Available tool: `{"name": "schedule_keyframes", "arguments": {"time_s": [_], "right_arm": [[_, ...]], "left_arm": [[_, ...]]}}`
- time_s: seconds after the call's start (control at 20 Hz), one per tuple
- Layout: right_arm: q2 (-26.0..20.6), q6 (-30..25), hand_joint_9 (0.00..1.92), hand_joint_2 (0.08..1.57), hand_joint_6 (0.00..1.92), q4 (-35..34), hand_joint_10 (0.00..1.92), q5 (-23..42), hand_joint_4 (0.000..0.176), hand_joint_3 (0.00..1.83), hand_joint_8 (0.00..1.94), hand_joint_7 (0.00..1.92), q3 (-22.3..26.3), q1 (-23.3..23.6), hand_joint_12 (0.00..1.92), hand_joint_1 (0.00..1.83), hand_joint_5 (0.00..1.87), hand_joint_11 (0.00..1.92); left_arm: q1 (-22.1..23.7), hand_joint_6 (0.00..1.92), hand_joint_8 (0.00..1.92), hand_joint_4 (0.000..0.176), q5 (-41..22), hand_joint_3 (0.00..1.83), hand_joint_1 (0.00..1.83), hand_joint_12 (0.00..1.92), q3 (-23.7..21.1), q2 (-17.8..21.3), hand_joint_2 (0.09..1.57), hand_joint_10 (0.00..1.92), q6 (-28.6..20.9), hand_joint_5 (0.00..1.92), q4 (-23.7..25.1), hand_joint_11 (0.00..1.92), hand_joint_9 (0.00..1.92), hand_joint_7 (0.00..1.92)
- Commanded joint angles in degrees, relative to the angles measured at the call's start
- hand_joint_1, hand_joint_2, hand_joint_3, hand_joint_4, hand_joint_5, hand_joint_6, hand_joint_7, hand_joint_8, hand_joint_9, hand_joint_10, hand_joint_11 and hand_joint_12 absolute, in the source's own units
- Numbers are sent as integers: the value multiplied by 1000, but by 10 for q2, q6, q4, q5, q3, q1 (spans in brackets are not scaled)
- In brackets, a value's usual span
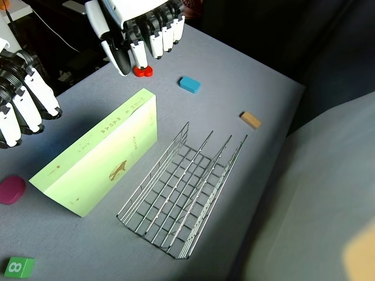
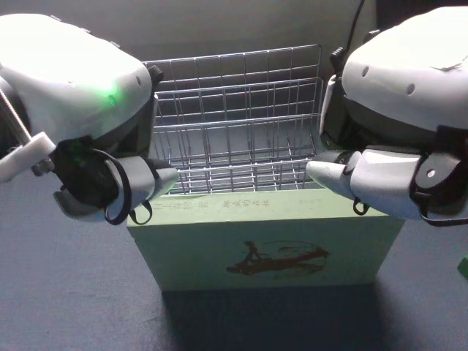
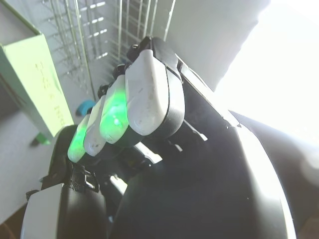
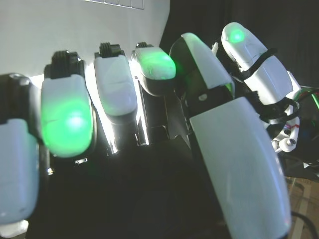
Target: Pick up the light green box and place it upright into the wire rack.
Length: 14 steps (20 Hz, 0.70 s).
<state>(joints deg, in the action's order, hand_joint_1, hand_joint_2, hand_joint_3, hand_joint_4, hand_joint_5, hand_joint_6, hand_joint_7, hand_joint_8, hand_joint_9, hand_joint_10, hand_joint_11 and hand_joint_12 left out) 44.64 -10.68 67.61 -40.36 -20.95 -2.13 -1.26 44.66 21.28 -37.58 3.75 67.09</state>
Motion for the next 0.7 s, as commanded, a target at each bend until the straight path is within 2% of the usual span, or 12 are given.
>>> {"name": "schedule_keyframes", "arguments": {"time_s": [0.0, 0.05, 0.55, 0.6, 0.65], "right_arm": [[1, -3, 108, 945, 48, 38, 86, 18, 90, 181, 39, 126, 0, 2, 741, 37, 110, 0], [1, -3, 136, 1023, 6, 40, 17, 19, 92, 25, 3, 143, 0, 2, 752, 37, 127, 0], [12, -9, 154, 1033, 3, 40, 6, 13, 90, 3, 4, 160, -4, 7, 771, 70, 152, 0], [51, -11, 162, 997, 4, 40, 8, -14, 88, 0, 6, 170, -27, 6, 777, 229, 156, 0], [60, -11, 162, 974, 3, 40, 7, -19, 87, 0, 5, 170, -34, 4, 778, 341, 154, 0]], "left_arm": [[4, 115, 42, 76, -11, 155, 26, 632, -2, -1, 1179, 113, 2, 264, 44, 1, 165, 252], [4, 22, 3, 76, -11, 23, 23, 626, -2, -1, 1245, 25, 2, 302, 44, 0, 201, 267], [-3, 3, 1, 77, -5, 2, 23, 611, 6, 1, 1254, 4, 7, 307, 44, 0, 206, 265], [-8, 5, 2, 77, -4, 2, 23, 614, 14, 3, 1254, 6, 12, 311, 44, 0, 214, 268], [-8, 6, 3, 77, -3, 2, 24, 616, 16, 3, 1254, 8, 13, 314, 44, 0, 218, 272]]}}
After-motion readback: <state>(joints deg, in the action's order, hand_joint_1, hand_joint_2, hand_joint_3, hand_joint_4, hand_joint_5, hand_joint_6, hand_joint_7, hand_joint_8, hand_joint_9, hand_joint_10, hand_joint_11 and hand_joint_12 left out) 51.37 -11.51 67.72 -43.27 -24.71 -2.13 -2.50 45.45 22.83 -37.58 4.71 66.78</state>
